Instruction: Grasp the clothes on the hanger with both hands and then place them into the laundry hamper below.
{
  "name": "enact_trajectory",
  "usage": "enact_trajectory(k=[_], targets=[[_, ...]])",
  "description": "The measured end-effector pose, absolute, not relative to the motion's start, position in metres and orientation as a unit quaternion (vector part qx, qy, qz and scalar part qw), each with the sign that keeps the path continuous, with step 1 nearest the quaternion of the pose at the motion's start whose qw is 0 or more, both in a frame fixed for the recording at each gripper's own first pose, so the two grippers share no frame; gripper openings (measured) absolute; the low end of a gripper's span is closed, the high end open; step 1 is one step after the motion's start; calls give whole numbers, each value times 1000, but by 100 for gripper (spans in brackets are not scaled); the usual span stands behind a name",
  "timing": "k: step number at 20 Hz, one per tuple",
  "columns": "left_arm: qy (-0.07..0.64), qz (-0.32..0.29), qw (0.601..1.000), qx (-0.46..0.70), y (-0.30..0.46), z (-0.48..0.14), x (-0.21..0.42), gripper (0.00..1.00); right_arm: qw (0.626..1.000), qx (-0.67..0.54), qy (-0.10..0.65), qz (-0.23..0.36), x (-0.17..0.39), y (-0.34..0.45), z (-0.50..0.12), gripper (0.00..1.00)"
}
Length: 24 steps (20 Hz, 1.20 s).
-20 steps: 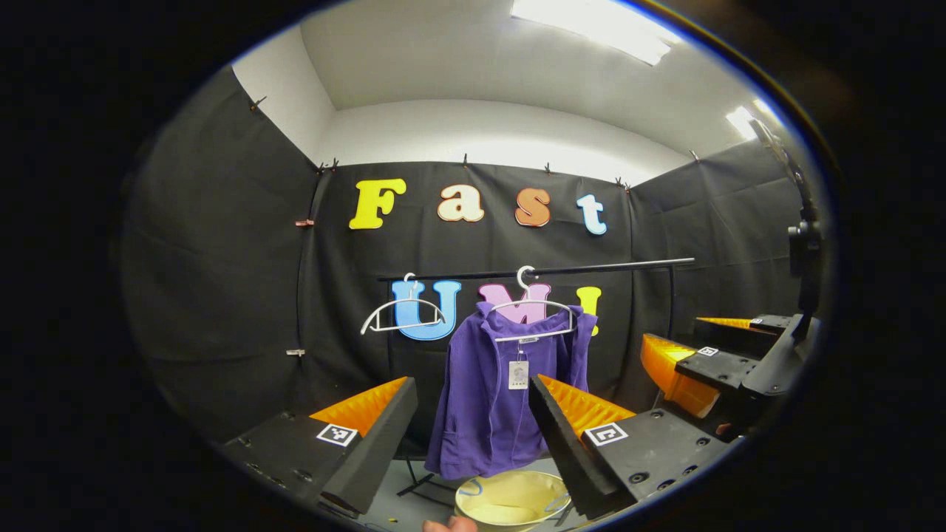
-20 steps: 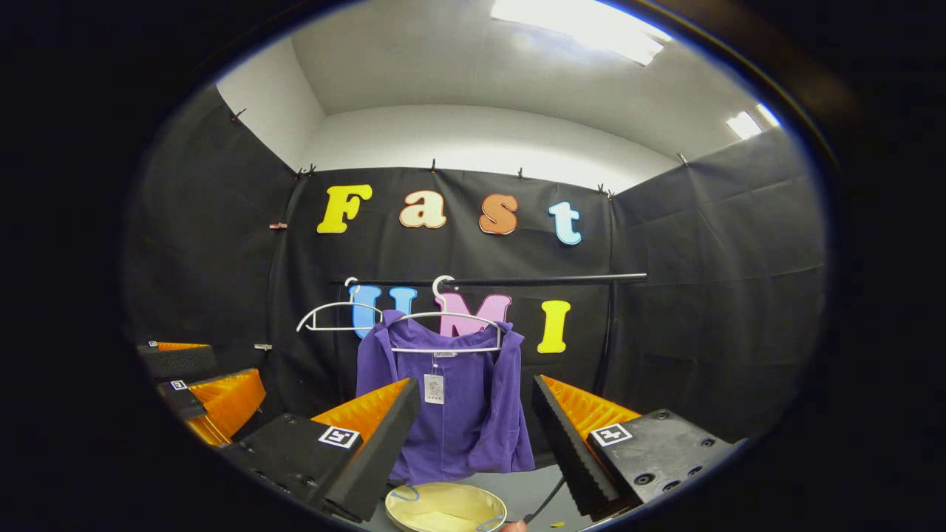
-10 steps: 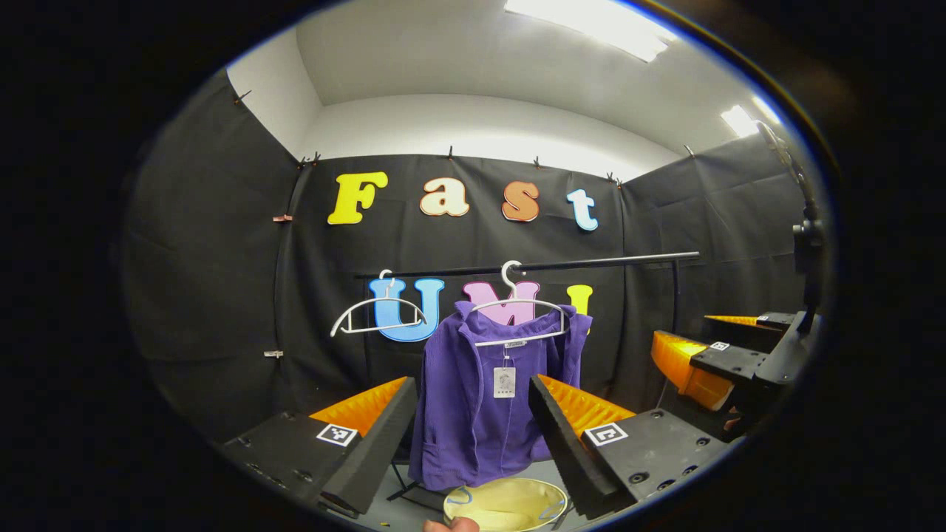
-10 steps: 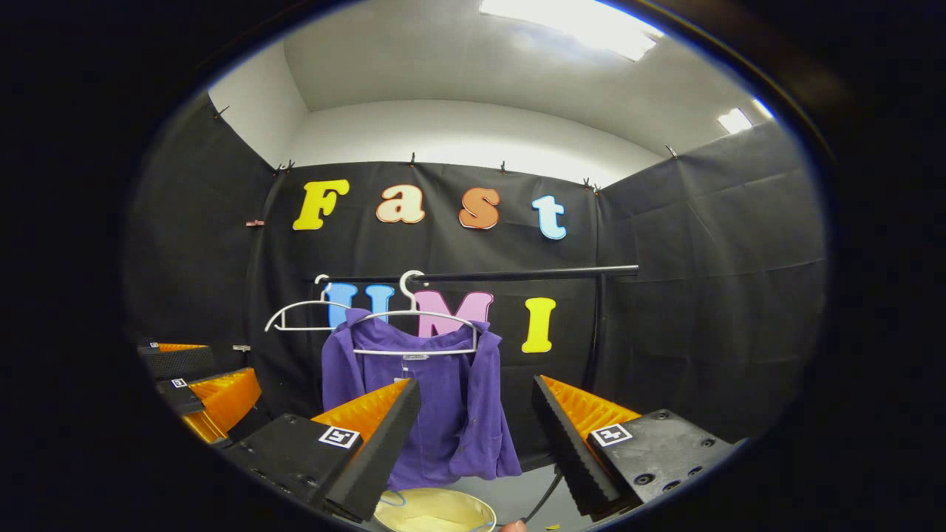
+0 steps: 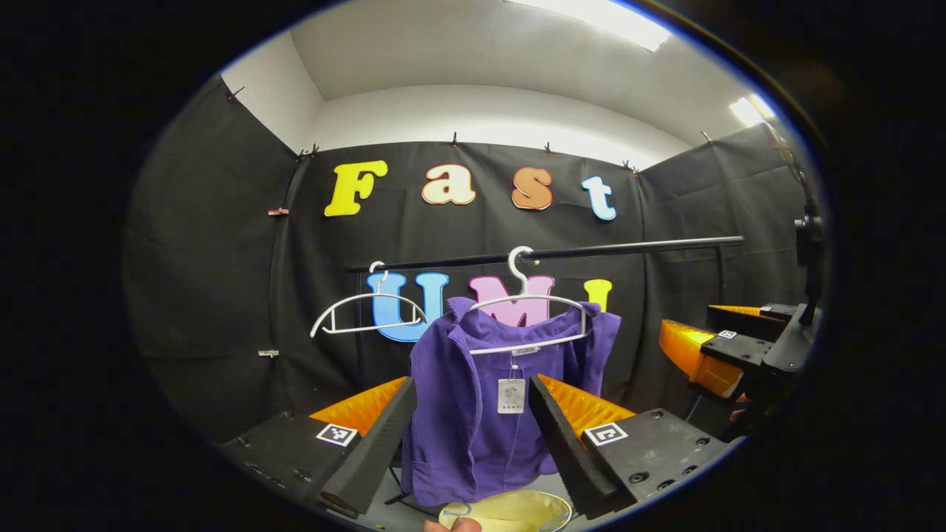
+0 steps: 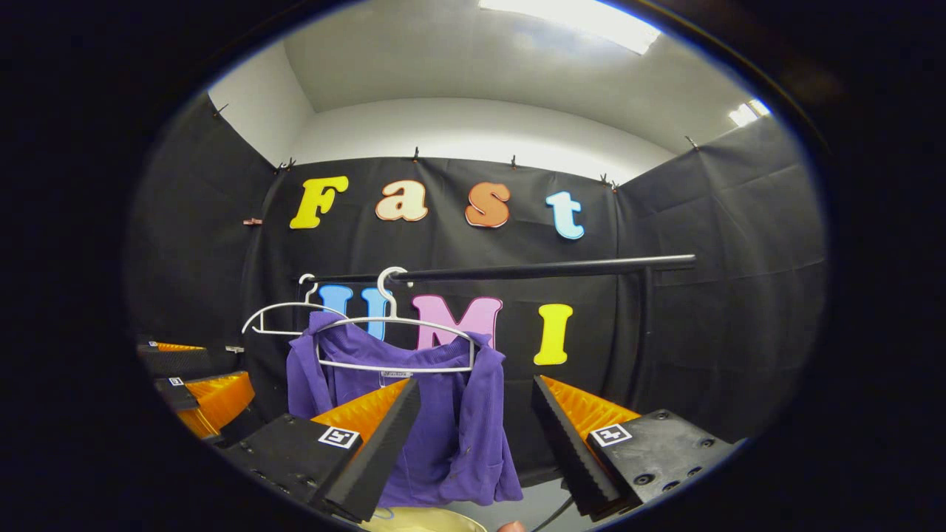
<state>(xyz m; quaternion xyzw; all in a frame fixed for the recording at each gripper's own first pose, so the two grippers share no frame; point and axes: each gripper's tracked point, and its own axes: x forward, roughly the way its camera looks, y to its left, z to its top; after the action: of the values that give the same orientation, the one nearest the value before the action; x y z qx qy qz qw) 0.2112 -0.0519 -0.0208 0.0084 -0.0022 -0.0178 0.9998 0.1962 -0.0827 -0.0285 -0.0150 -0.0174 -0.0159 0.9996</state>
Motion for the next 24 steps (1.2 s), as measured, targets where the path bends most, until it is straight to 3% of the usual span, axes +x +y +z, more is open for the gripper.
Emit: enact_trajectory(k=[7, 15, 18, 19, 21, 24], targets=[[8, 5, 999, 32, -65, -51, 297, 96, 1000, -1, 4, 24, 277, -83, -72, 97], [15, 28, 999, 35, -60, -75, 372, 95, 1000, 2, 20, -15, 346, -106, -111, 97], [21, 36, 998, 39, -57, -85, 388, 95, 1000, 4, 19, -4, 362, -99, -120, 99], [22, 41, 998, 41, -54, -88, 392, 95, 1000, 6, 18, 4, 368, -95, -123, 95], [24, 48, 997, 47, -50, -93, 400, 85, 1000, 9, 18, 18, 375, -88, -127, 83], [22, 45, 997, 59, -46, -96, 405, 60, 999, 0, 35, 20, 382, -88, -136, 41]])
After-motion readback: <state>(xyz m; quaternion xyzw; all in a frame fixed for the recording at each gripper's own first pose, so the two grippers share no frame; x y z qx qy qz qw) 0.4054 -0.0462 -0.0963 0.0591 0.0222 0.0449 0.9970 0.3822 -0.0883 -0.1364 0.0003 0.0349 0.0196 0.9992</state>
